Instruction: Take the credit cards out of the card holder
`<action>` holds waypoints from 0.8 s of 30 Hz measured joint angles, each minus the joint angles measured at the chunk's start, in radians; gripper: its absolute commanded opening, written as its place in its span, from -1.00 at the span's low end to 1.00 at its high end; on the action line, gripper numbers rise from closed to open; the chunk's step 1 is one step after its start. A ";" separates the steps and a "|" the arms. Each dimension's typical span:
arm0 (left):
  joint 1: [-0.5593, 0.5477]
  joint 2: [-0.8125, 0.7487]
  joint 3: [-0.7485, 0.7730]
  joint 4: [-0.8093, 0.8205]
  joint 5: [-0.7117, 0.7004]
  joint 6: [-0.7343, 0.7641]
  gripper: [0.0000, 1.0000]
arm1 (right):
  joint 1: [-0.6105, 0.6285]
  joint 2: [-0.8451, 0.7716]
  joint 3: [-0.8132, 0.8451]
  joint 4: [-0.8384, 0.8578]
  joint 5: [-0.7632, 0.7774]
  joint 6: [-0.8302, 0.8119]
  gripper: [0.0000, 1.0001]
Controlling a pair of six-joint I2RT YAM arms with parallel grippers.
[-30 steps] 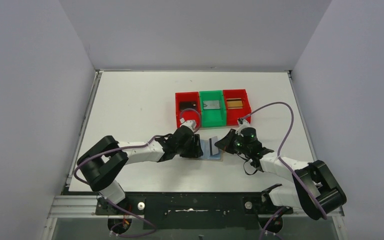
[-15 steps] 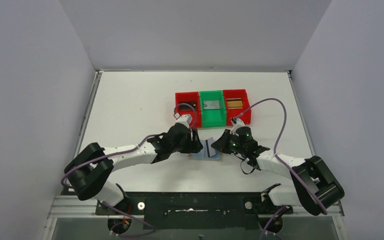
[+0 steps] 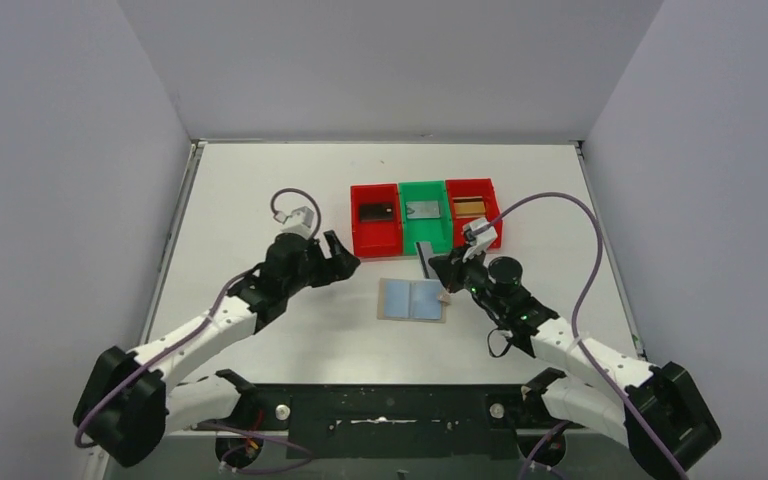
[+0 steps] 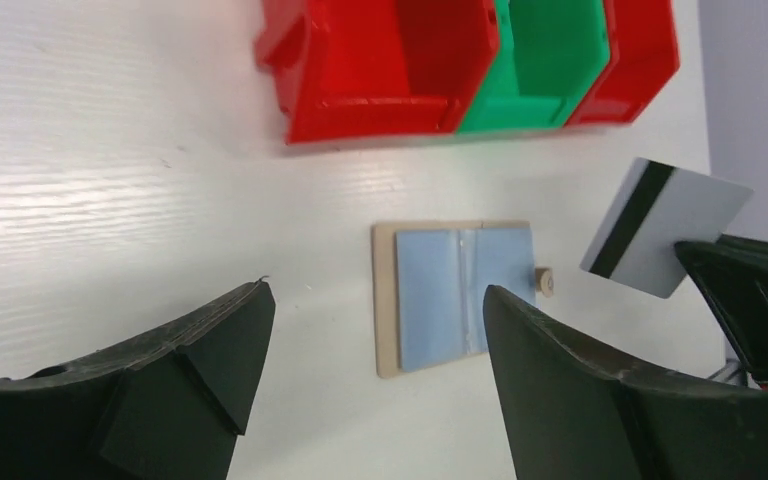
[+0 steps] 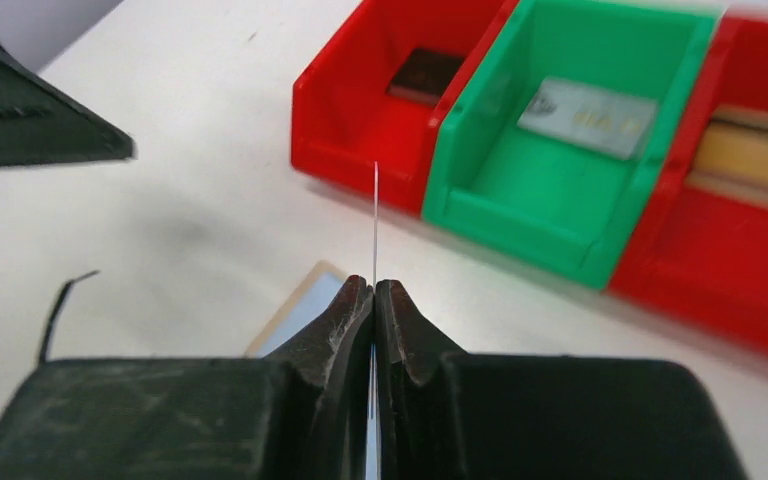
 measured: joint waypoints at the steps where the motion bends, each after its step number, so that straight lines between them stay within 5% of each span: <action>1: 0.033 -0.045 -0.010 -0.014 0.003 0.006 0.73 | 0.002 -0.029 0.000 0.006 0.013 -0.063 -1.00; 9: 0.186 -0.300 -0.010 -0.191 0.000 0.083 0.83 | -0.052 -0.008 0.118 -0.035 0.085 -0.502 -1.00; 24: 0.202 -0.462 0.046 -0.420 -0.141 0.241 0.88 | -0.175 0.312 0.394 -0.200 -0.126 -0.896 -1.00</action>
